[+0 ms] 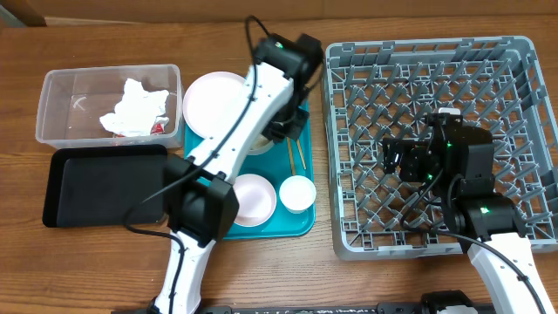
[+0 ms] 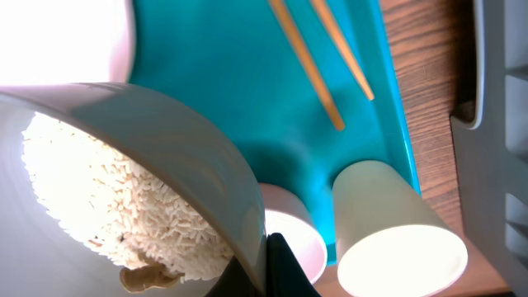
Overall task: Sort waste into correct bins and load items into the dishwasher
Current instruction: 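Carry the rice bowl left and tip rice onto the black tray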
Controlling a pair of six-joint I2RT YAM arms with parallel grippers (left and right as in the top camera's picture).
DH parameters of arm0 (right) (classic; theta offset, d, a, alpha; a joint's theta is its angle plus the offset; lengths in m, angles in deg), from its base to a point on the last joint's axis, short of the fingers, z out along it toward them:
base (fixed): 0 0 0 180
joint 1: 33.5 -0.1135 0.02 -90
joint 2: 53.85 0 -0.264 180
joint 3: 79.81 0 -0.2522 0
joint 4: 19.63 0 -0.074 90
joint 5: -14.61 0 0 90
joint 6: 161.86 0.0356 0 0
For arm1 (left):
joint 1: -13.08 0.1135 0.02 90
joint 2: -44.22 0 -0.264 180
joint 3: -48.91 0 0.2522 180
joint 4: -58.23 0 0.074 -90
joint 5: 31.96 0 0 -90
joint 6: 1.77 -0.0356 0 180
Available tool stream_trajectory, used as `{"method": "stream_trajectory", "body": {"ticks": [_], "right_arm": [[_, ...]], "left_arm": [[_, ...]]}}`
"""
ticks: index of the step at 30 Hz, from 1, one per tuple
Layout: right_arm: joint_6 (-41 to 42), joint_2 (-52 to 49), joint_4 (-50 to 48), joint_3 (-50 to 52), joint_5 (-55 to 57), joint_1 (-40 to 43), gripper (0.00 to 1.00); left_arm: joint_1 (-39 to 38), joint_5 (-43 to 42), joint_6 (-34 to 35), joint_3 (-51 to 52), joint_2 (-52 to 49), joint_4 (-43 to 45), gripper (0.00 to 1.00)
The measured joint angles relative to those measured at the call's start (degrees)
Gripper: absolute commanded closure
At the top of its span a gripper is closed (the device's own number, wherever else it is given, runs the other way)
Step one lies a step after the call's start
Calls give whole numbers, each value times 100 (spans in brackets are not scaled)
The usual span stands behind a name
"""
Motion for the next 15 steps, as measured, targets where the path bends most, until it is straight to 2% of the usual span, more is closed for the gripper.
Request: {"method": "stream_trajectory", "body": {"ticks": [7,12,15], "right_arm": [[2,0,0,0,0,0,0],[-2,0,-17,0,0,0,0],[0,0,-22,0,0,0,0]], "left_arm": [[1185,-404,61,286,866,-13,96],[2293,-579,7,1329,2131,33,96],[2914,-979,-216,2256,2706,511,96]]}}
